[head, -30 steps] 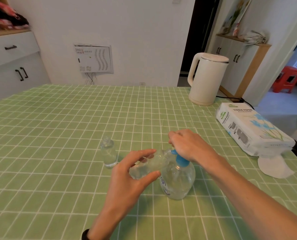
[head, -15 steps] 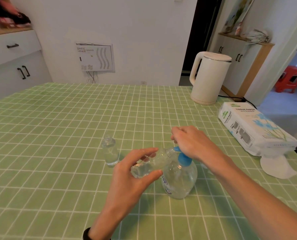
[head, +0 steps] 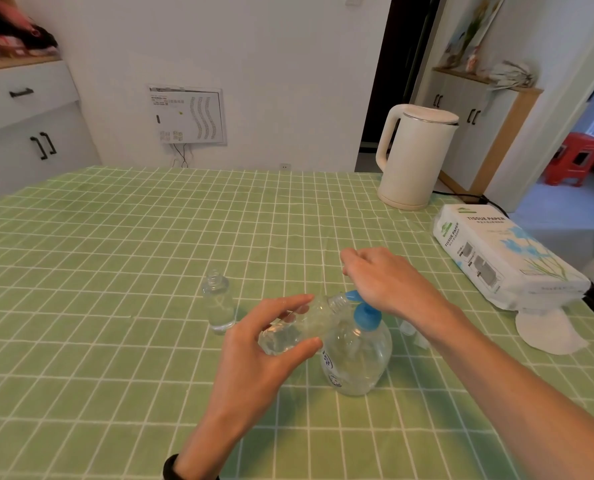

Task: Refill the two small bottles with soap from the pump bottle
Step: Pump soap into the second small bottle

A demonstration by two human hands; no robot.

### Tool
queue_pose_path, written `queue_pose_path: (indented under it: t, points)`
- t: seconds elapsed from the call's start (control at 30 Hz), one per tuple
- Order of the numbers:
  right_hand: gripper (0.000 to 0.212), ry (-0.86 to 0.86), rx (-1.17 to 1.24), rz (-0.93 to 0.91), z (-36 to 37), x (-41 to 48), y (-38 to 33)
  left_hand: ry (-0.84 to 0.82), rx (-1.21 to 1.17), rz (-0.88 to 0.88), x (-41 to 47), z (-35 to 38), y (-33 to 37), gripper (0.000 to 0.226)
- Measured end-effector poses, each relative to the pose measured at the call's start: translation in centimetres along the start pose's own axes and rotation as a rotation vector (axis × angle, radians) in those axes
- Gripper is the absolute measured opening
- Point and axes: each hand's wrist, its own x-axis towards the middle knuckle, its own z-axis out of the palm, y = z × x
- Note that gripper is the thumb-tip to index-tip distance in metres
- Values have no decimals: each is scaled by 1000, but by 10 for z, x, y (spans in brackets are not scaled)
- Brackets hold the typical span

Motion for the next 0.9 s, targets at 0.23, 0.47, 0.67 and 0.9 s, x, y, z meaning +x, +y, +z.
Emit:
queue_pose_path:
  t: [0.23, 0.47, 0.67, 0.9]
  points:
    - [51, -40, 22, 67, 9, 1, 1, 1, -18, 0, -1, 2, 0, 54]
    - [52, -7, 2, 27, 7, 2, 3, -2, -26, 2, -1, 1, 1, 54]
    - [56, -6, 5, 19, 1, 0, 0, 0, -11, 11, 1, 0, 2, 55]
    - [53, -71, 27, 81, 7, -1, -3, -1, -10, 7, 1, 2, 2, 53]
